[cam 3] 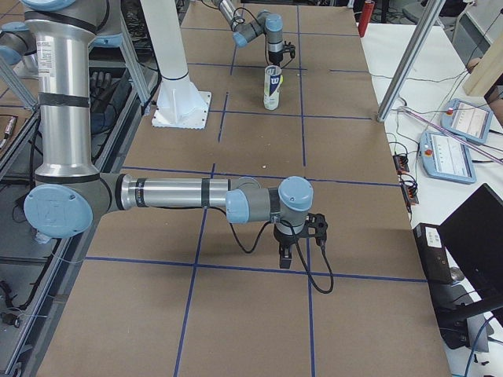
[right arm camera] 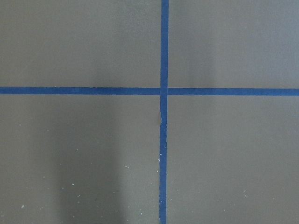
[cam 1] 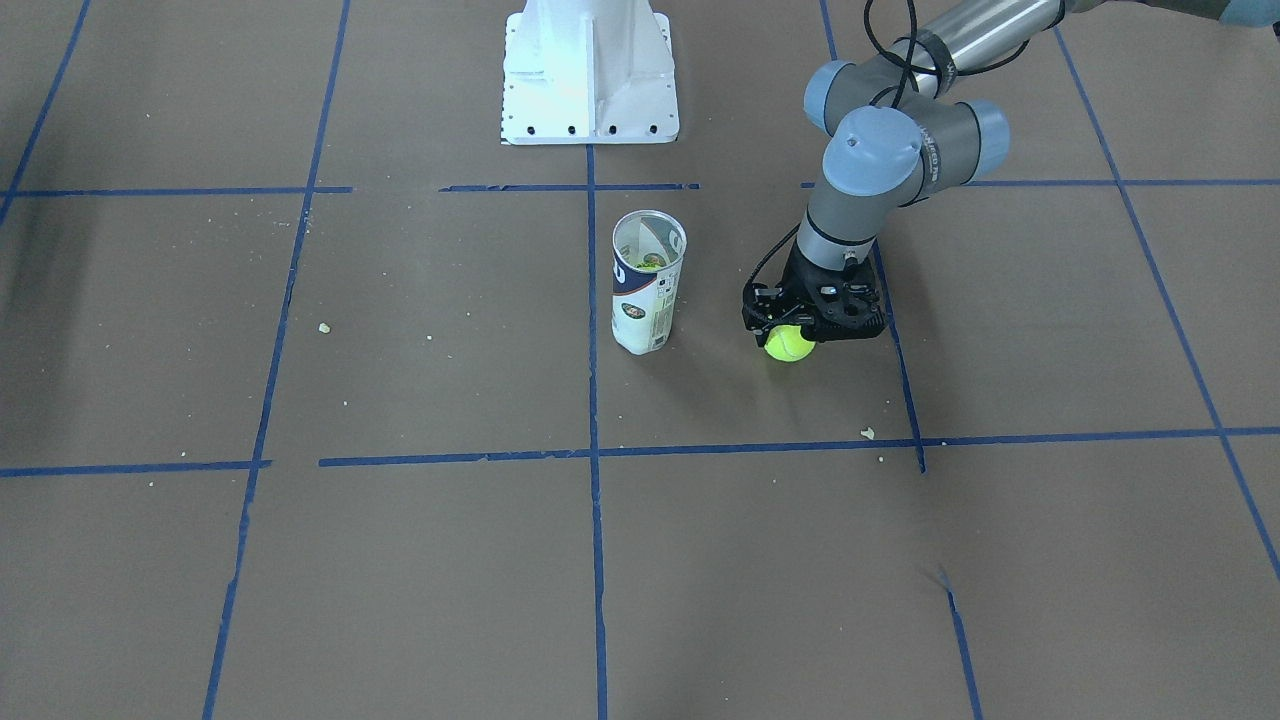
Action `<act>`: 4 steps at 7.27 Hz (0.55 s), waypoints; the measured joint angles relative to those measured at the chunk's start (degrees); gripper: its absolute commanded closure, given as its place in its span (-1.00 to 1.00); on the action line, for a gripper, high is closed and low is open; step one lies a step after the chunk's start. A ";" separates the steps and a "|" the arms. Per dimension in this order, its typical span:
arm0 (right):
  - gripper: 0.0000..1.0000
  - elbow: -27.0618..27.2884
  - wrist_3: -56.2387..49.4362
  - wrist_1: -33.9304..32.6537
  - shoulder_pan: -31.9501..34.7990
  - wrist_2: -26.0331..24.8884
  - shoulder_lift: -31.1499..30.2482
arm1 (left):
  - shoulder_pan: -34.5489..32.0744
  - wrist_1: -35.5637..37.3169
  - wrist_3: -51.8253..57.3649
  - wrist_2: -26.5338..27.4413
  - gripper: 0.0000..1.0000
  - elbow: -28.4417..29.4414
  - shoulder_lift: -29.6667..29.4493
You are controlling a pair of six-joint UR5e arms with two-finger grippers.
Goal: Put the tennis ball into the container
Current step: 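Lift the tennis ball with the left gripper away from the table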
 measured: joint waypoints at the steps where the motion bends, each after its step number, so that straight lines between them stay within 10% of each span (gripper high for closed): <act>1: -1.00 0.00 0.00 0.00 0.00 0.00 0.00 | -0.50 0.25 0.08 0.00 1.00 -0.74 -0.09; 4: -1.00 0.00 0.00 0.00 0.00 0.00 0.00 | -3.87 11.77 0.50 -0.14 1.00 -10.98 -0.08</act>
